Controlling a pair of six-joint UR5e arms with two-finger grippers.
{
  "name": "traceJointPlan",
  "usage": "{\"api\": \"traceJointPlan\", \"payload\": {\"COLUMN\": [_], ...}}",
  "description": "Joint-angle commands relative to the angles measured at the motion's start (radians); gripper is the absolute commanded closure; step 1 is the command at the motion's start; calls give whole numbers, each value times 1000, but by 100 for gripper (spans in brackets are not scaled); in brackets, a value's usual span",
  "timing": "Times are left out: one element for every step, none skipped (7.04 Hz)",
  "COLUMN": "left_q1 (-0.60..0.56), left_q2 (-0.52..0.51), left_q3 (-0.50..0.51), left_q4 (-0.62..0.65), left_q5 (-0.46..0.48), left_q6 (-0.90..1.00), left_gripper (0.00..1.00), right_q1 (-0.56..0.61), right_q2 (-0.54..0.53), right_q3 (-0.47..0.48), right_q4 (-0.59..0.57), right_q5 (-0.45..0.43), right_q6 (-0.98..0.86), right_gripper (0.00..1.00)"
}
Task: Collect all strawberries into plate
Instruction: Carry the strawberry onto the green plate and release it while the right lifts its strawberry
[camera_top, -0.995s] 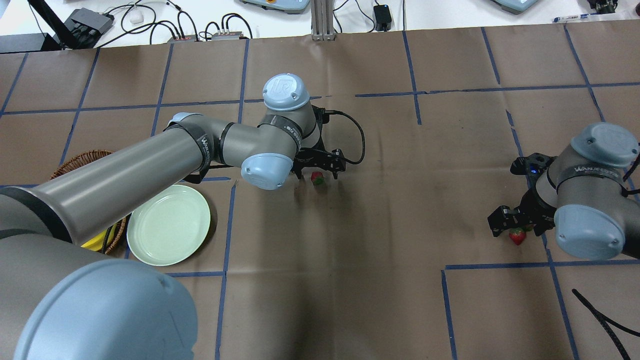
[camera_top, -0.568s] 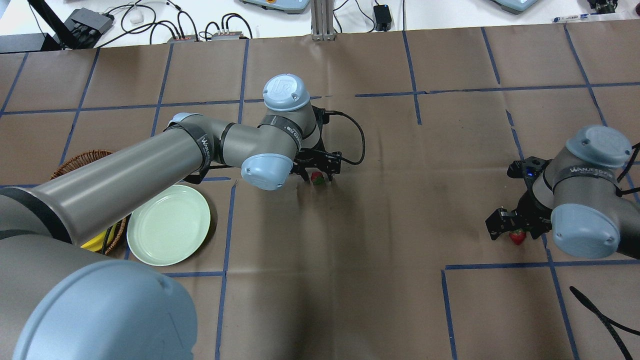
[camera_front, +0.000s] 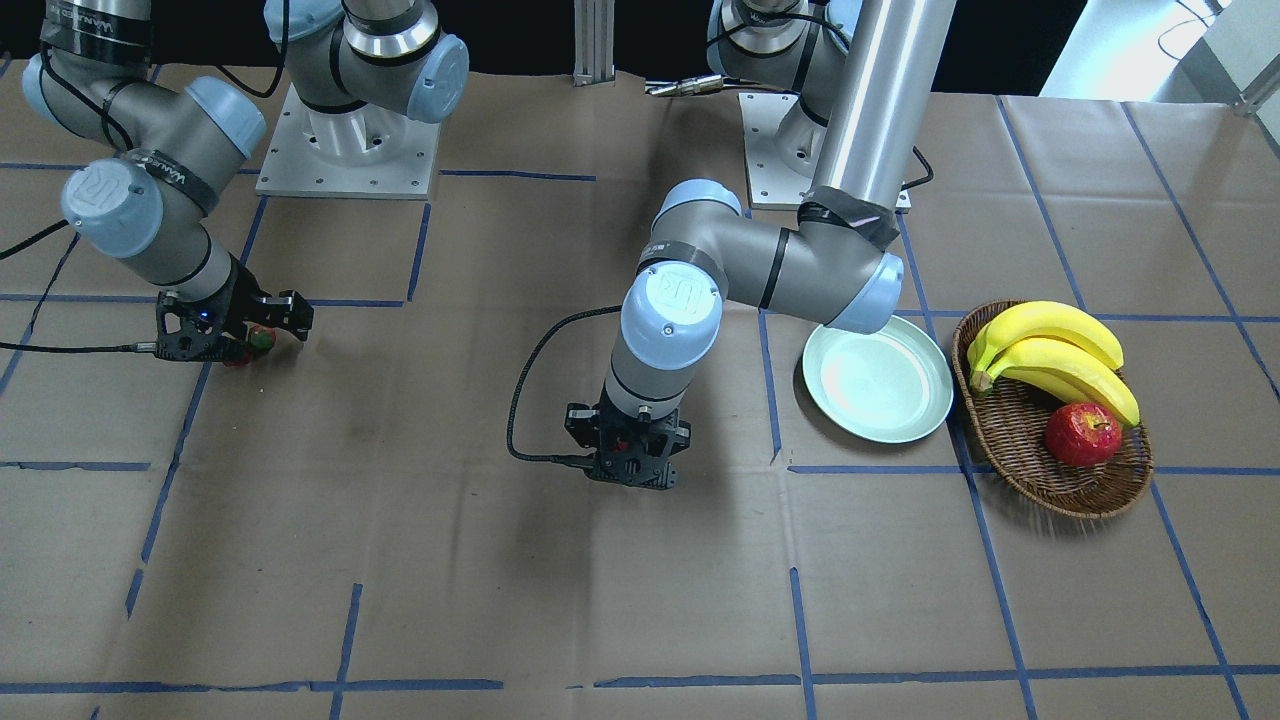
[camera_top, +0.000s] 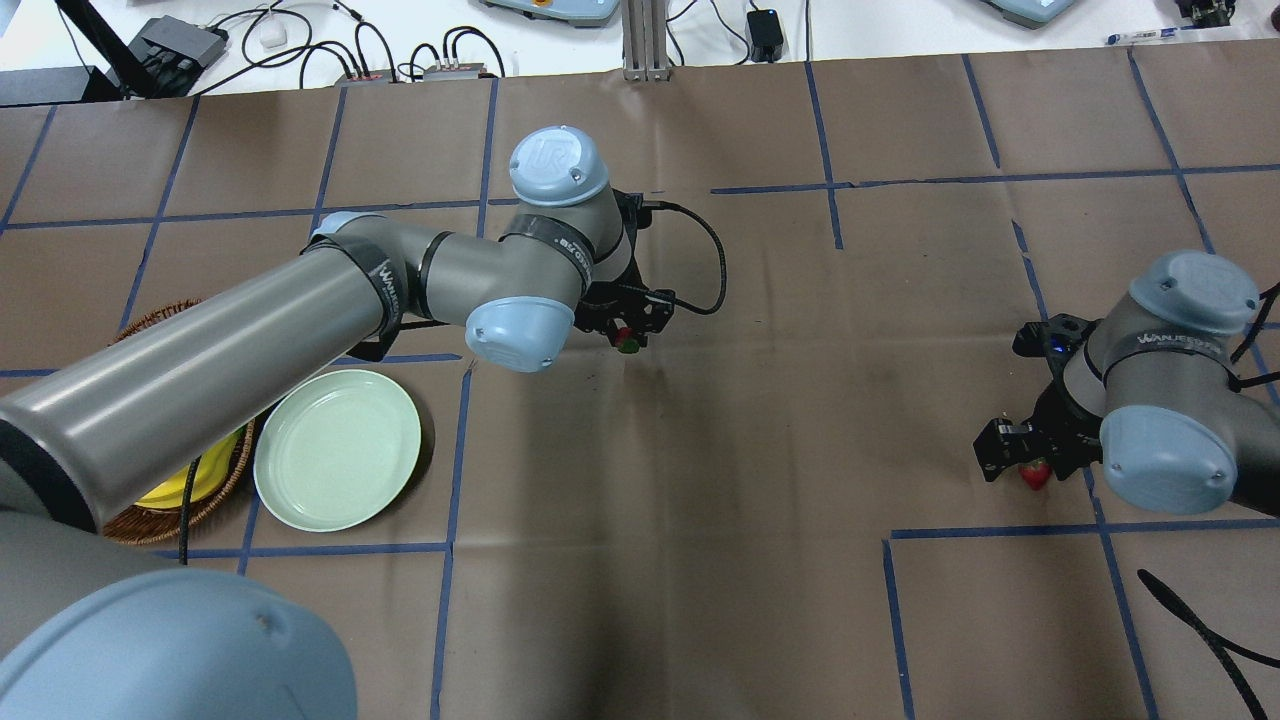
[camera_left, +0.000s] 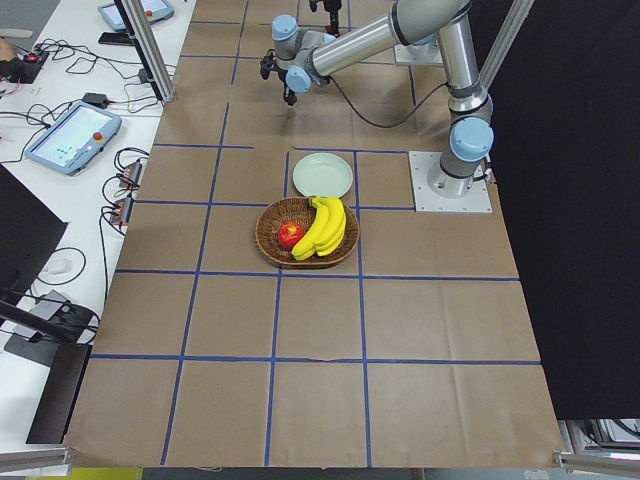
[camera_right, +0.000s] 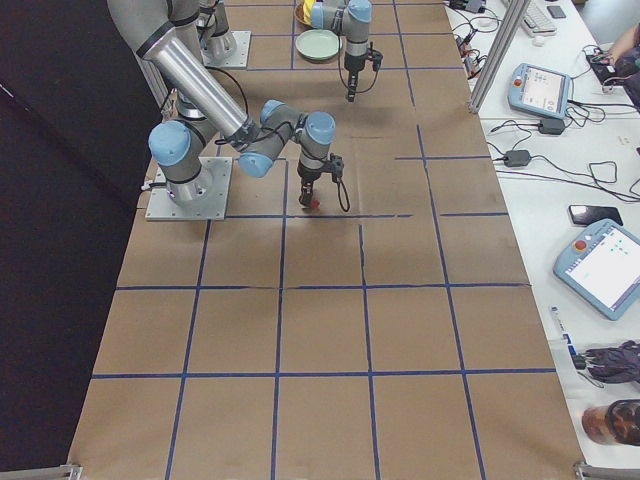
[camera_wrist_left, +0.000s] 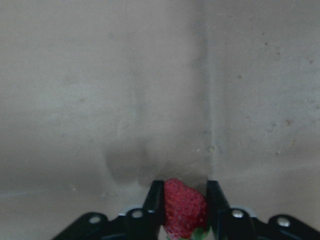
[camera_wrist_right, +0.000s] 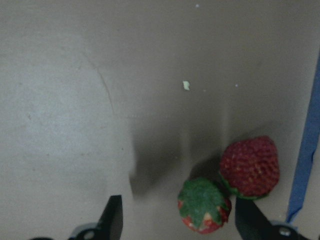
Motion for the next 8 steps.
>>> {"api": "traceJointPlan", "payload": {"left_q1": [52,104,170,251,349,432,500,534], "left_q2": [136,184,246,314,359,367,356,345], "left_q3": [-37,-100,-184,-297,-396,-480,-545,-561], "left_q4": [-115,-117,-114,-85,-15,42,137,154], "left_q5": [201,206,211,226,226,223,223,221], "left_q6": [188,251,334,435,558,644,705,721], "left_gripper": [100,100,100,100,100,100,100,95], "right_q1": [0,0,0,0,0,5,23,73], "right_q2": [1,1,1,-1,-17,-33,-69,-76], "right_q3": [-2,-1,1,-1,-13,-63,-129,-216], "right_q4": [-3,-3,-3,-3,6,20,98,194], "right_q5": [0,0,0,0,-8,-26,-17,-12], "right_q6": [2,2,3,5,12,12,12,9], "right_gripper": [60,69,75,88,95,96,96,96]}}
